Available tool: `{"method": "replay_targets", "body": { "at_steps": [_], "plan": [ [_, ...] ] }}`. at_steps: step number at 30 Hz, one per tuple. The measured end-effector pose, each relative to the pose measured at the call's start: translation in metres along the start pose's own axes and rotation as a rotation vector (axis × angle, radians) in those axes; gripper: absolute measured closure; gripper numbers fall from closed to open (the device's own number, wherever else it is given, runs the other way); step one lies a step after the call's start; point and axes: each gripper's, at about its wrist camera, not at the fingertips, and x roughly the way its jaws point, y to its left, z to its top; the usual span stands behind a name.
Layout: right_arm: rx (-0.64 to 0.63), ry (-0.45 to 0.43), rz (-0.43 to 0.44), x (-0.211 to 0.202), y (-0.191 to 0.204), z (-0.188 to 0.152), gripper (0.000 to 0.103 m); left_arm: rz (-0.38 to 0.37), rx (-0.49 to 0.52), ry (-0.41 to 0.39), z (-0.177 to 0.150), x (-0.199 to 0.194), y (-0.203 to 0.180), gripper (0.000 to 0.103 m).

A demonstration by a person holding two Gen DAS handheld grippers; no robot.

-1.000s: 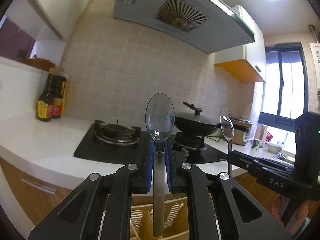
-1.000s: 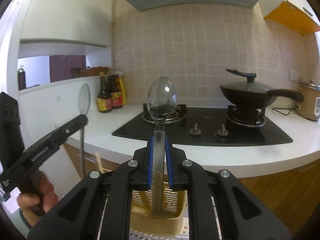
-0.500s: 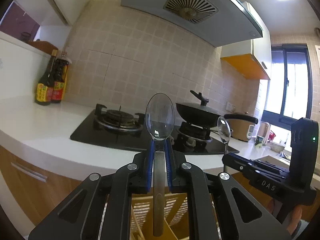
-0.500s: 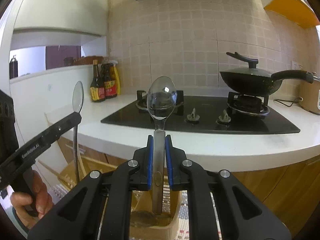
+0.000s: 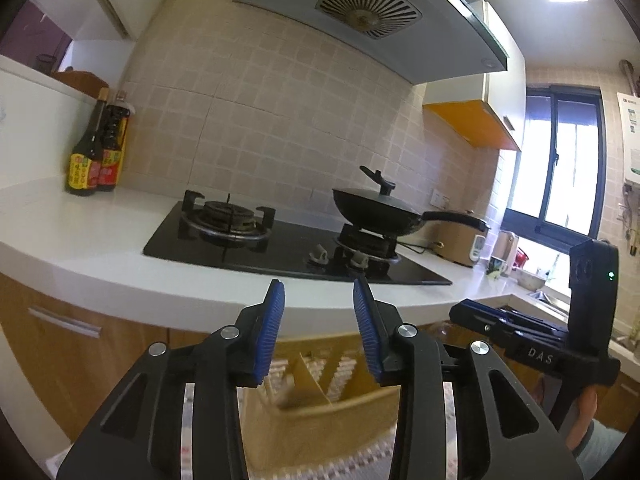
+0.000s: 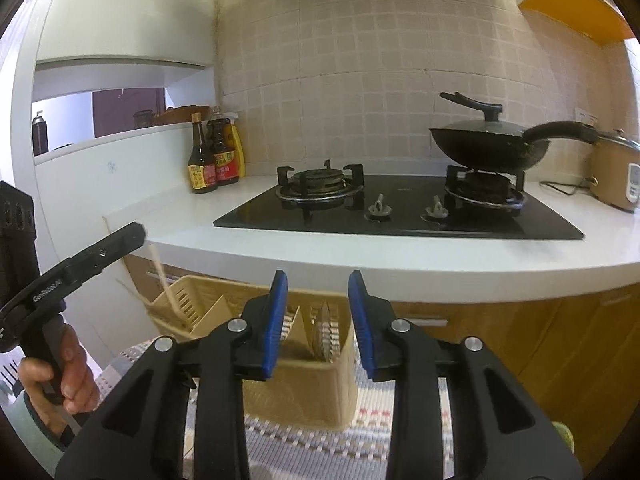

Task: Organize utensils
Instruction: 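Open the left tool over the basket while the right tool releases its spoon, then grasp the black spoon with the left tool while the right tool reaches toward a chopstick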

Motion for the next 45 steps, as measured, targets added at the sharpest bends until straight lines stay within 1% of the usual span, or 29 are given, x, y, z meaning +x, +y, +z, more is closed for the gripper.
{"method": "replay_targets", "body": {
  "at_steps": [2,4,6,7,9,11,12,15,17,18,20,21,24,26,29,32,35,37,41,44,45],
  "plan": [
    [0.014,0.018,-0.001,-0.013,0.003,0.001,0.074,-0.002,-0.015,0.024,0.002,-0.013,0.001,0.068],
    [0.028,0.062,-0.017,-0.023,0.008,0.002,0.074,0.001,-0.031,0.066,0.004,-0.027,0.0,0.068],
    [0.051,0.106,-0.008,-0.033,0.012,0.001,0.074,0.003,-0.052,0.111,0.004,-0.041,-0.001,0.068],
    [0.067,0.145,0.0,-0.039,0.015,-0.001,0.074,0.007,-0.06,0.137,0.003,-0.047,-0.002,0.068],
    [0.081,0.196,0.009,-0.044,0.019,-0.004,0.074,0.013,-0.073,0.187,-0.001,-0.059,-0.004,0.068],
    [0.103,0.281,0.02,-0.048,0.024,-0.012,0.074,0.02,-0.086,0.25,-0.009,-0.071,-0.007,0.067],
    [0.112,0.314,0.028,-0.048,0.025,-0.016,0.074,0.032,-0.09,0.287,-0.015,-0.077,-0.01,0.066],
    [0.167,0.466,0.053,-0.044,0.026,-0.038,0.074,0.057,-0.108,0.37,-0.032,-0.09,-0.013,0.062],
    [0.201,0.53,0.072,-0.041,0.025,-0.053,0.074,0.079,-0.124,0.437,-0.048,-0.096,-0.014,0.062],
    [0.222,0.569,0.08,-0.038,0.024,-0.062,0.074,0.103,-0.133,0.488,-0.06,-0.098,-0.013,0.062],
    [0.241,0.621,0.081,-0.034,0.023,-0.076,0.074,0.118,-0.153,0.544,-0.076,-0.101,-0.01,0.061],
    [0.255,0.647,0.084,-0.031,0.022,-0.083,0.074,0.121,-0.181,0.582,-0.087,-0.103,-0.006,0.058],
    [0.318,0.728,0.129,-0.022,0.02,-0.105,0.074,0.108,-0.261,0.609,-0.11,-0.113,0.005,0.053],
    [0.34,0.771,0.148,-0.015,0.022,-0.117,0.074,0.113,-0.301,0.65,-0.129,-0.119,0.011,0.052],
    [0.349,0.818,0.155,-0.005,0.029,-0.127,0.074,0.114,-0.333,0.714,-0.149,-0.12,0.013,0.052],
    [0.386,0.86,0.18,0.005,0.035,-0.136,0.074,0.12,-0.343,0.736,-0.159,-0.12,0.015,0.052],
    [0.399,0.891,0.176,0.015,0.04,-0.143,0.074,0.133,-0.34,0.745,-0.164,-0.119,0.019,0.057],
    [0.405,0.918,0.159,0.023,0.044,-0.149,0.074,0.132,-0.344,0.761,-0.167,-0.116,0.023,0.065],
    [0.404,0.943,0.129,0.033,0.052,-0.153,0.075,0.117,-0.36,0.778,-0.169,-0.111,0.029,0.067],
    [0.349,0.944,0.065,0.038,0.065,-0.151,0.076,0.104,-0.361,0.79,-0.17,-0.104,0.031,0.078],
    [0.332,0.948,0.054,0.04,0.069,-0.152,0.079,0.105,-0.354,0.795,-0.17,-0.102,0.03,0.085]
  ]
}}
